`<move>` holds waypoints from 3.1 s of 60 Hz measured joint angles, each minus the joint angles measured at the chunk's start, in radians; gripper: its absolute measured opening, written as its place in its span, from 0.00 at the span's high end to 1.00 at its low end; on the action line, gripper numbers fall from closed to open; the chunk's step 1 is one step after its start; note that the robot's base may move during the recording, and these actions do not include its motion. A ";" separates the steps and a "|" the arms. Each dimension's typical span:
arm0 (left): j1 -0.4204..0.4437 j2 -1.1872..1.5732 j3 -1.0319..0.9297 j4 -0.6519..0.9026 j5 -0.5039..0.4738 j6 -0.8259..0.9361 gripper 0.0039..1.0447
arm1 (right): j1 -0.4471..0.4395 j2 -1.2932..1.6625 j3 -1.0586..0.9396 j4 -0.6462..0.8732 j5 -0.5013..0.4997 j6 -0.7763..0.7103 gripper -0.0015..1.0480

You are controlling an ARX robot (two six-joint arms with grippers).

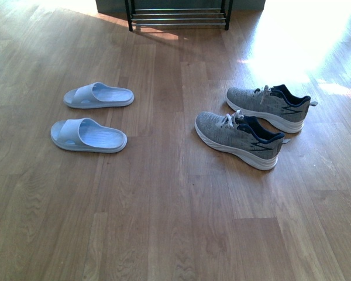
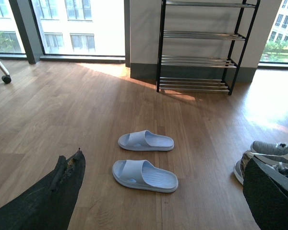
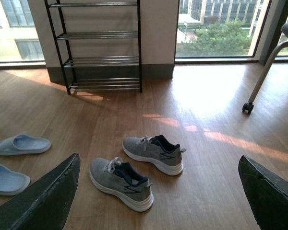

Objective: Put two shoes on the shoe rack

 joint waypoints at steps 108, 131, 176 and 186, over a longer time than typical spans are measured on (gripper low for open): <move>0.000 0.000 0.000 0.000 -0.003 0.000 0.09 | 0.000 0.000 0.000 0.000 -0.003 0.000 0.09; 0.000 0.000 0.000 0.000 -0.001 0.000 0.09 | 0.000 0.000 0.000 0.000 0.000 0.000 0.09; 0.000 0.000 0.000 0.000 0.000 0.000 0.09 | 0.000 0.001 0.000 0.000 0.003 0.000 0.09; -0.129 0.266 0.108 -0.191 -0.461 -0.307 0.09 | 0.000 0.001 0.000 0.000 0.003 0.000 0.09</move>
